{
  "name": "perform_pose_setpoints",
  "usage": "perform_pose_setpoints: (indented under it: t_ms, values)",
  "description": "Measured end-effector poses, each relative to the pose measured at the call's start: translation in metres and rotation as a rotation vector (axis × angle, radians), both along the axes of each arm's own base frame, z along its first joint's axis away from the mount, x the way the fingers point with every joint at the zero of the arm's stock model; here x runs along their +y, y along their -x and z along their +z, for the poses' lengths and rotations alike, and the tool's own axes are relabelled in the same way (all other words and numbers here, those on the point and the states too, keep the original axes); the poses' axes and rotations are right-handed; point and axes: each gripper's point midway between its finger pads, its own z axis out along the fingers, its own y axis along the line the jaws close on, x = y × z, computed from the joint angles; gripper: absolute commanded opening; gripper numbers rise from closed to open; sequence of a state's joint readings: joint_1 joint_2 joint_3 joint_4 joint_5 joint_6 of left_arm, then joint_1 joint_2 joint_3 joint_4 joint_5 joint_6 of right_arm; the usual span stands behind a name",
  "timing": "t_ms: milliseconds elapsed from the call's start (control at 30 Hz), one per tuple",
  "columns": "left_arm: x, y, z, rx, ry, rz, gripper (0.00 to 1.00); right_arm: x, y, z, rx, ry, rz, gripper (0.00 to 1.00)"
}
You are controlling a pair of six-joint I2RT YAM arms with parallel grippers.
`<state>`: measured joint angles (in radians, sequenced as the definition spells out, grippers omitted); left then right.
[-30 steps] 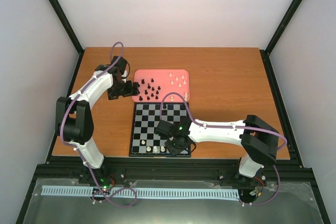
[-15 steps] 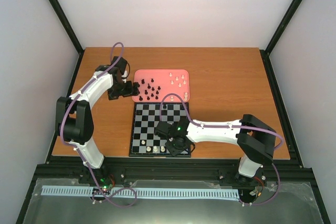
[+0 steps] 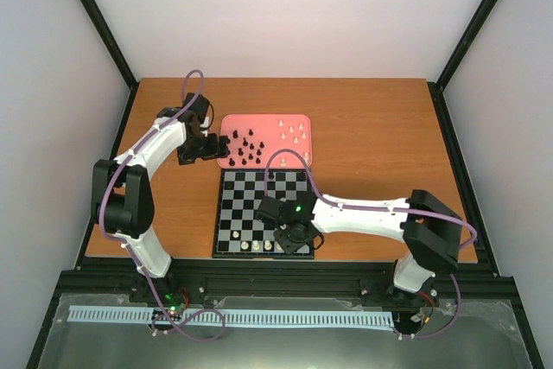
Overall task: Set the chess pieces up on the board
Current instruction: Place the chess piece on the chessboard, then pick up the chess piece from the storage box.
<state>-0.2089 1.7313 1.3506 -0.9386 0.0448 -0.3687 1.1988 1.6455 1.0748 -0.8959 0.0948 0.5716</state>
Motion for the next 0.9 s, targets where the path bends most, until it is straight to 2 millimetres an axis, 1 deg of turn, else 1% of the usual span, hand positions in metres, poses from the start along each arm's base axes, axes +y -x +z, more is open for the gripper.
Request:
perform_pose_setpoints:
  t_ms: [233, 333, 367, 500, 567, 633, 700, 767, 800, 900]
  values:
    - [0.000, 0.000, 0.000, 0.000, 0.001, 0.000, 1.00, 0.013, -0.006, 0.045, -0.050, -0.107, 0.017, 0.46]
    - [-0.001, 0.000, 0.000, 0.000, 0.003, -0.001, 1.00, 0.012, -0.012, 0.059, -0.064, -0.132, 0.008, 0.46]
    - [-0.001, 0.000, 0.000, 0.000, 0.004, -0.001, 1.00, 0.010, -0.019, 0.063, -0.067, -0.140, -0.011, 0.46]
    - [-0.001, 0.000, 0.000, 0.001, 0.005, -0.001, 1.00, -0.004, -0.057, 0.075, -0.086, -0.167, -0.105, 0.44]
    - [-0.001, 0.000, 0.000, 0.001, 0.005, -0.001, 1.00, -0.009, -0.084, 0.084, -0.099, -0.192, -0.161, 0.44]
    - [-0.001, 0.000, 0.000, 0.001, 0.006, -0.002, 1.00, -0.009, -0.111, 0.092, -0.120, -0.215, -0.194, 0.44]
    - [-0.001, 0.000, 0.000, 0.002, 0.007, -0.002, 1.00, -0.004, -0.138, 0.096, -0.139, -0.229, -0.208, 0.43]
    - [-0.001, 0.000, 0.001, 0.001, 0.008, -0.002, 1.00, 0.006, -0.160, 0.096, -0.151, -0.231, -0.203, 0.43]
    - [-0.001, 0.000, 0.001, 0.000, 0.008, -0.002, 1.00, 0.011, -0.173, 0.093, -0.155, -0.228, -0.201, 0.42]
    - [-0.002, -0.001, 0.002, -0.004, 0.009, -0.002, 1.00, 0.024, -0.200, 0.076, -0.156, -0.209, -0.194, 0.41]
